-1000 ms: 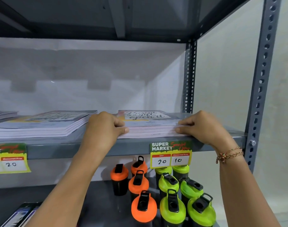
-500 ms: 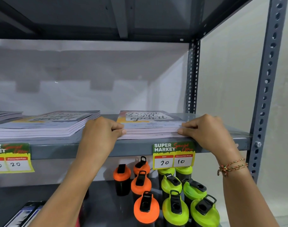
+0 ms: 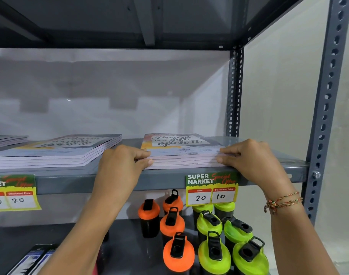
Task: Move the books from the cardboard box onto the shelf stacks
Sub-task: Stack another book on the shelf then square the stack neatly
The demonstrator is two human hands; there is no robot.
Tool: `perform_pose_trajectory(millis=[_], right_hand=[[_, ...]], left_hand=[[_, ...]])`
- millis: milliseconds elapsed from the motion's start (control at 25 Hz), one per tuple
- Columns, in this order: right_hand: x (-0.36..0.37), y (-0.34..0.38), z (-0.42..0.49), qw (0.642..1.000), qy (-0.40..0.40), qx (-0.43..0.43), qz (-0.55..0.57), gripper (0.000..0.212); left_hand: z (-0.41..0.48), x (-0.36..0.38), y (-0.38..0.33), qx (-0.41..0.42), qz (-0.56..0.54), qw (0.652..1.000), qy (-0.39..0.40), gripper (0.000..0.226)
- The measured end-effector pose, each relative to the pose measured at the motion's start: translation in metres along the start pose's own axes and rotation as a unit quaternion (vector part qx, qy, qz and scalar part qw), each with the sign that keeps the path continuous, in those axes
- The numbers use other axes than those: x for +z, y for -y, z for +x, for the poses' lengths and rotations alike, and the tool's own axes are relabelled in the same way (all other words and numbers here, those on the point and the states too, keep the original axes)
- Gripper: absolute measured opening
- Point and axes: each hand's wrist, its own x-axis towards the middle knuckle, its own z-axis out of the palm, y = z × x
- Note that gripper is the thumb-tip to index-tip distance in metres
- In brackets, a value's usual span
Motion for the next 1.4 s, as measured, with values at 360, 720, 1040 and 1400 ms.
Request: perform_pose_trajectory(millis=[360, 720, 1040, 1400], right_hand=[[0.000, 0.000, -0.001, 1.000, -0.018, 0.002, 0.008, 0.033], [0.003, 0.005, -0.007, 0.999, -0.042, 0.013, 0.018, 0.028], [0.000, 0.009, -0.011, 0.998, -0.040, 0.038, 0.016, 0.032], [0.003, 0.010, -0.016, 0.997, -0.054, 0.052, 0.015, 0.032]], left_hand=[[-0.001, -0.002, 0.003, 0.019, -0.007, 1.000, -0.003, 0.024], [0.001, 0.001, 0.003, 0.018, -0.018, 1.000, -0.004, 0.021], [0.000, -0.004, 0.005, -0.013, -0.043, 0.999, 0.016, 0.028], [0.003, -0.004, 0.013, -0.006, -0.046, 0.999, 0.024, 0.025]])
